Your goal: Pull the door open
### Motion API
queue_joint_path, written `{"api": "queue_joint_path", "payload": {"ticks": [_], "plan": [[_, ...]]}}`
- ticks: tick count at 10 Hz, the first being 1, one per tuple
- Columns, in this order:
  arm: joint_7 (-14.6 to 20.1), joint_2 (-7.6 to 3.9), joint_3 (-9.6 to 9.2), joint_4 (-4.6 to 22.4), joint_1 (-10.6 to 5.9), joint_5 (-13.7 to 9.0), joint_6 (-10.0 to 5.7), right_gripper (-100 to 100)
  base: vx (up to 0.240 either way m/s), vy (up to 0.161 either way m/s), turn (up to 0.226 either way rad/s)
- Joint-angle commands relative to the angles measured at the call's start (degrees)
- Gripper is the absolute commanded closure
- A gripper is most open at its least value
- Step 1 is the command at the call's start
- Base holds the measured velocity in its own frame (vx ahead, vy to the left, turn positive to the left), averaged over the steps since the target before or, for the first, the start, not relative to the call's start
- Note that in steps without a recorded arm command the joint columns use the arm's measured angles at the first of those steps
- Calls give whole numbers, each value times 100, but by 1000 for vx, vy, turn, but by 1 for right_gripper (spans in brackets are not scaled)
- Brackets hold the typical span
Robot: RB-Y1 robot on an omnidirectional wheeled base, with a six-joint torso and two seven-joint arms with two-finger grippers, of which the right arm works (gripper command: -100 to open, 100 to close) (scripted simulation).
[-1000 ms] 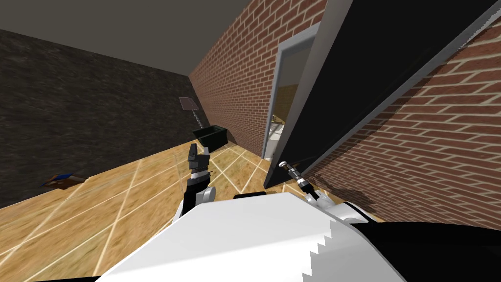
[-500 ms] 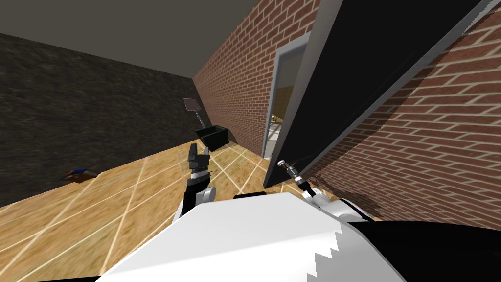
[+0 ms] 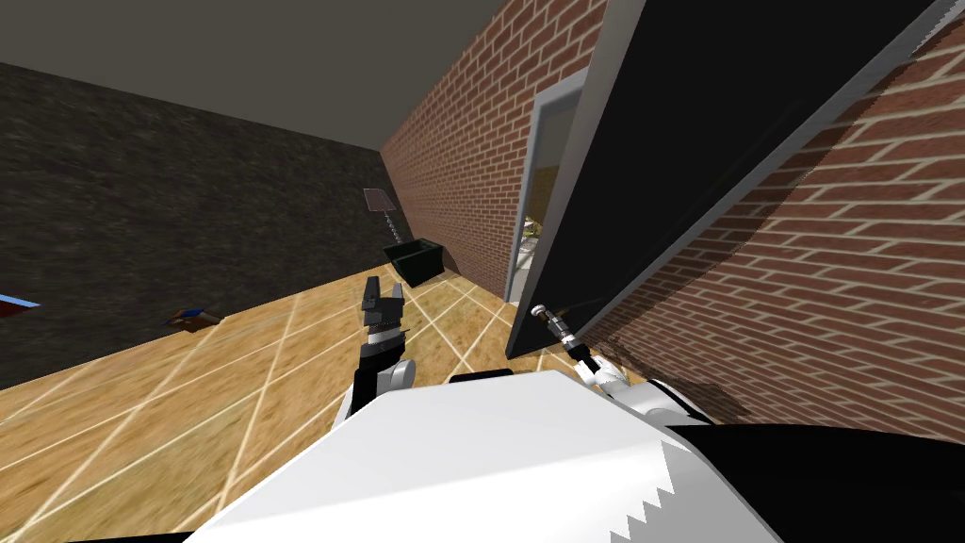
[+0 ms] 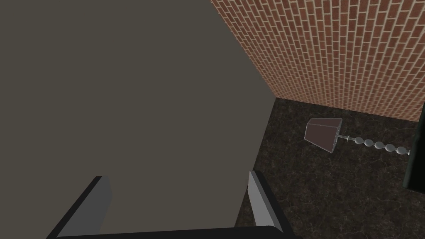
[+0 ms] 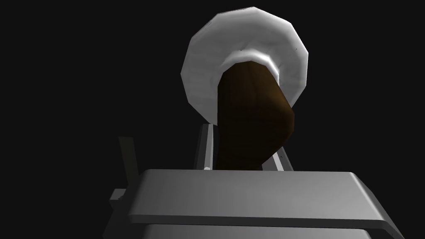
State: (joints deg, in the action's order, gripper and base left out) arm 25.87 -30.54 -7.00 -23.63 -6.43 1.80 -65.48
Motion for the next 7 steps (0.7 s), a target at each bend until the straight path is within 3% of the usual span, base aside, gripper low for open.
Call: {"api": "queue_joint_path", "payload": {"ticks": [1, 2, 3, 6, 7], "plan": [[-32, 72, -36, 210, -150, 26, -13, 100, -138, -71, 96], [-32, 72, -36, 210, -150, 26, -13, 100, -64, -31, 12], [-104, 159, -31, 208, -292, 17, 161, 100, -120, -55, 102], [-151, 216, -27, 206, -385, 11, 275, 100, -129, -73, 79], [-219, 300, -22, 203, -521, 2, 442, 100, -163, -93, 115]]}}
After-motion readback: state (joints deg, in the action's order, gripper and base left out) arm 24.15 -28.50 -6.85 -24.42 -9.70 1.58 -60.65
